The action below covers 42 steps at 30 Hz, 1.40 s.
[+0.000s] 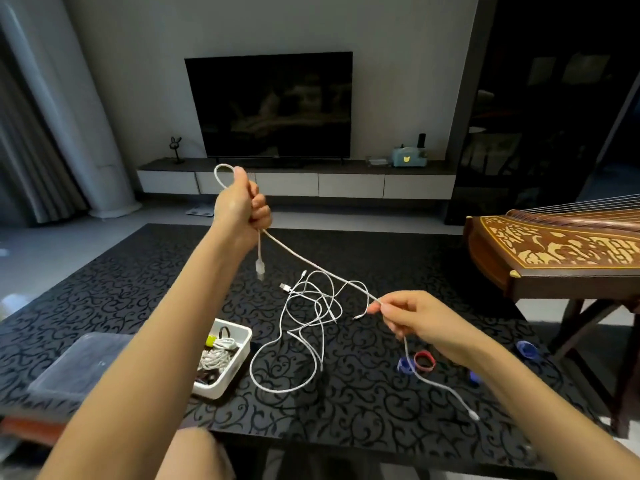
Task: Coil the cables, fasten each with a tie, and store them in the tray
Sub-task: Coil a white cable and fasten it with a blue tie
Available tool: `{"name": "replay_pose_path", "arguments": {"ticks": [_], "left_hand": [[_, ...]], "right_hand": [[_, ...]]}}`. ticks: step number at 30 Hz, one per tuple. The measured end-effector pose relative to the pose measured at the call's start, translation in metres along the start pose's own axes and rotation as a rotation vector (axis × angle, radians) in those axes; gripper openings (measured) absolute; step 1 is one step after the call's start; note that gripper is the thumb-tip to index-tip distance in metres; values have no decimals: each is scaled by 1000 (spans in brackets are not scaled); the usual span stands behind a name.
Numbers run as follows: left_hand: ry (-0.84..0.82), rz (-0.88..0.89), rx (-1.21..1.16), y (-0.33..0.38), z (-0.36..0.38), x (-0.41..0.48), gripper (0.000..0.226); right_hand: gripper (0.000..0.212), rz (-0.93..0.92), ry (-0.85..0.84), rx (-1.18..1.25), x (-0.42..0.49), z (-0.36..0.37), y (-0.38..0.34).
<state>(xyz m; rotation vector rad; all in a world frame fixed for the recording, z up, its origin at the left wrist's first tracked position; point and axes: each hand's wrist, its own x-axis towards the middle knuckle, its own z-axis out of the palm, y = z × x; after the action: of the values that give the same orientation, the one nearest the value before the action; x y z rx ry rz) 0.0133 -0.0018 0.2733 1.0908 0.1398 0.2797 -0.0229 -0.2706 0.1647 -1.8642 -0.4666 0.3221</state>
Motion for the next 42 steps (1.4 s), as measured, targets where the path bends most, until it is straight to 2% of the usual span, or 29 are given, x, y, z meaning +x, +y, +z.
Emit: {"name": "replay_pose_path", "arguments": {"ticks": [2, 4, 5, 8, 12, 14, 16, 19, 21, 23, 26, 31, 33, 37, 40, 42], "left_hand": [[64, 25, 170, -3, -4, 3, 36], [2, -34, 351, -9, -4, 1, 15], [-60, -88, 436, -13, -2, -3, 14], [-311, -263, 604, -28, 7, -21, 28], [-616, -355, 678, -46, 15, -46, 59], [-716, -329, 722, -56, 16, -54, 57], [-758, -274, 761, -63, 15, -59, 45], [-761, -150, 809, -72, 11, -63, 19], [-761, -113, 726, -76, 13, -66, 5], [-736, -130, 585, -79, 17, -68, 22], [-724, -126, 513, -82, 26, -70, 27], [-769, -202, 431, -84, 29, -72, 48], [-748, -224, 451, -79, 27, -72, 44], [-612, -215, 506, -68, 18, -65, 39], [-469, -232, 424, -59, 6, -56, 38], [-414, -210, 420, -56, -2, -52, 34]], "right_hand": [[23, 19, 31, -197, 3, 4, 0], [23, -13, 27, -395, 4, 13, -5], [22, -47, 7, -474, 3, 18, -11], [18, -181, -5, -661, 1, 30, -35], [17, -312, 248, -756, 6, 29, -69], [16, -313, 338, -698, 7, 25, -79], [16, -317, 391, -660, 5, 23, -86], [14, -313, 420, -626, 2, 18, -93], [13, -257, 362, -464, 3, 12, -95], [18, -187, 290, -280, 3, 8, -98], [27, -114, 227, -181, 2, 7, -98], [36, -81, 190, -307, 4, 9, -96], [33, -24, 89, -257, 2, 5, -92], [9, 117, -133, 66, -8, -5, -71], [15, 171, -119, -11, -21, -9, -47], [15, 144, 1, -113, -29, -10, -39]]}}
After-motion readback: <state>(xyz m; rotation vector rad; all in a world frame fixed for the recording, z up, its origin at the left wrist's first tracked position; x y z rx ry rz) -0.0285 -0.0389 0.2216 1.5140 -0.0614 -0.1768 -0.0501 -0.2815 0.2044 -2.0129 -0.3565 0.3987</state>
